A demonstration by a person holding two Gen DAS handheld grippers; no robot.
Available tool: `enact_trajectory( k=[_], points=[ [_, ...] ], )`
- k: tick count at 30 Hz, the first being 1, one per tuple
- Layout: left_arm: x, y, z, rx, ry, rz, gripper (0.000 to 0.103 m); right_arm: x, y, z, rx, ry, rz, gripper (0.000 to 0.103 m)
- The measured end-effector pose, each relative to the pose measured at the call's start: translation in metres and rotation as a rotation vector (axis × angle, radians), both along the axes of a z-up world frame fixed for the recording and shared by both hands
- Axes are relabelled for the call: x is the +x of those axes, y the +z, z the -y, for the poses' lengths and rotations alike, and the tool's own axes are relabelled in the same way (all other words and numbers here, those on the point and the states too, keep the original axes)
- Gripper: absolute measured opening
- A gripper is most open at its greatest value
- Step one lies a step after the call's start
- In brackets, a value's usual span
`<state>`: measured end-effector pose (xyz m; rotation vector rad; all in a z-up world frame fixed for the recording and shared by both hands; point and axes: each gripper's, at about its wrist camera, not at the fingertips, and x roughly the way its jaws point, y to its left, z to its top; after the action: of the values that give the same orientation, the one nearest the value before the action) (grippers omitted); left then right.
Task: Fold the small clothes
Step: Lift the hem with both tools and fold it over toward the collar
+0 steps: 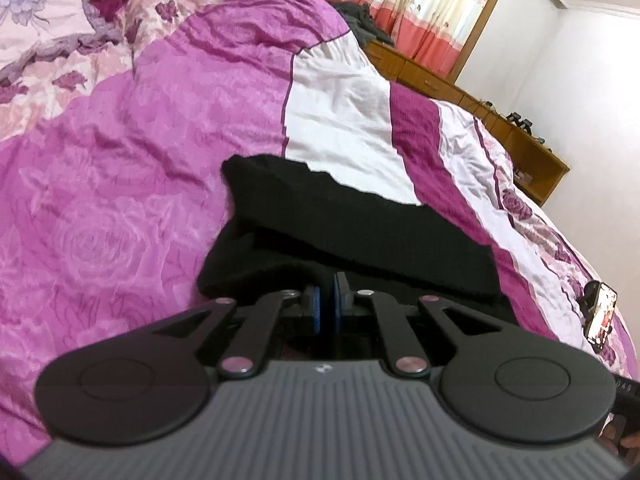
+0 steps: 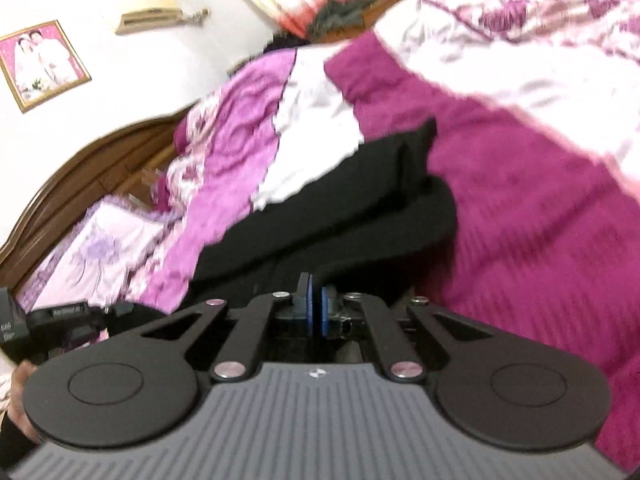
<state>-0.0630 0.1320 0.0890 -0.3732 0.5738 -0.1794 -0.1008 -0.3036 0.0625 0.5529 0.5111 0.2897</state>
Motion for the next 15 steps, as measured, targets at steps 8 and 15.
enact_trajectory(
  k=[8,15],
  points=[
    [0.017,0.007,0.007,0.016,0.004,0.056,0.008,0.035,0.019,0.005,-0.041,-0.062,0.087,0.003],
    [0.045,-0.006,0.013,0.074,0.02,0.035,0.008,0.08,0.011,0.004,-0.142,-0.145,0.074,0.003]
  ],
)
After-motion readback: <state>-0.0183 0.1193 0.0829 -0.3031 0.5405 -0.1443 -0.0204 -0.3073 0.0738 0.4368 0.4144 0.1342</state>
